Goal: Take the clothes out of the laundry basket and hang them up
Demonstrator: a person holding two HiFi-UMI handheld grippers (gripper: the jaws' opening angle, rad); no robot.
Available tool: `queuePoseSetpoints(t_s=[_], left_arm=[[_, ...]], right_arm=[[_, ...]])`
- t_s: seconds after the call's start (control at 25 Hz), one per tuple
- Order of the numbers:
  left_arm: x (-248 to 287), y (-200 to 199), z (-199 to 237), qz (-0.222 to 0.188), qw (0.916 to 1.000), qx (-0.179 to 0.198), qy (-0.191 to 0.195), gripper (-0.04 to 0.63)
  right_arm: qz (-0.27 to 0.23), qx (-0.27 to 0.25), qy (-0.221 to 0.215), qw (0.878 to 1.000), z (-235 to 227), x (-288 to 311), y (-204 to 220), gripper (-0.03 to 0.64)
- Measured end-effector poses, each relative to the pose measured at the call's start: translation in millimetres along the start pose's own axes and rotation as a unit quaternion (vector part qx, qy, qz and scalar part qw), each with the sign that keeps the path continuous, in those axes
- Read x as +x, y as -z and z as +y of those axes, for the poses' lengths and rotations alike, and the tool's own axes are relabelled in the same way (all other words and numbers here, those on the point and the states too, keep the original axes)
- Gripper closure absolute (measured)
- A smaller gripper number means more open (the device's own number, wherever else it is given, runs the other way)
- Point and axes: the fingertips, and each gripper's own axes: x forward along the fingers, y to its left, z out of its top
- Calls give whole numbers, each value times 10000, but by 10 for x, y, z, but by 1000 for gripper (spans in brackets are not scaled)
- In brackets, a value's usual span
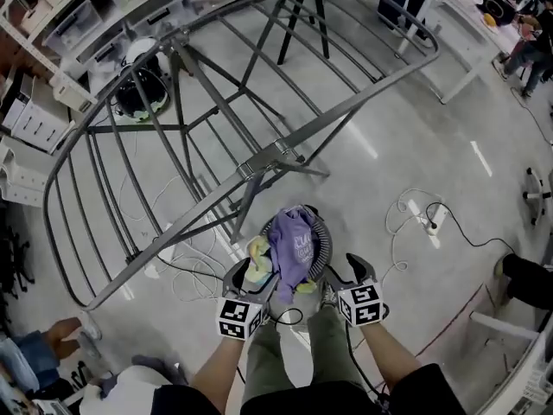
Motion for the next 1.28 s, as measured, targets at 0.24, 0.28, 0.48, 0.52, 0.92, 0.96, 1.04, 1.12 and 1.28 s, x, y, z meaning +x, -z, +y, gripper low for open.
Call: queuePoseSetpoints(t_s=[0.24, 0.28, 0.48, 0.52, 0.92, 0.96, 1.04, 1.12, 1.28], left_arm=[[540, 373, 224, 158, 9997, 121, -160, 288], [615, 434, 261, 203, 9995, 154, -170, 288], [1105, 661, 413, 252, 9991, 300, -139, 290], [1188, 707, 443, 261, 9990, 341, -112, 289], [1753, 1301, 687, 587, 9938, 924, 205, 290], [1804, 1324, 702, 588, 9936, 931, 230, 290], [1890, 1356, 722, 592, 9931, 968, 280, 290], [1947, 1403, 731, 610, 9928, 987, 312, 290], [2034, 1552, 768, 625, 9937, 881, 311, 290]], right_arm=[[272, -217, -159, 9993, -155, 733, 334, 364], [302, -255, -180, 9991, -178, 841, 381, 364], [399, -605, -169, 9972, -488, 1445, 549, 376], [414, -673, -163, 9967, -536, 1557, 575, 379], [811, -1863, -419, 9782, -691, 2499, 1016, 393], [841, -1986, -440, 9755, -708, 2593, 1037, 394], [919, -2184, -434, 9705, -755, 2776, 1081, 394], [1011, -2266, -399, 9679, -807, 2932, 1133, 396], [1148, -2376, -428, 9636, -833, 3198, 1224, 396]])
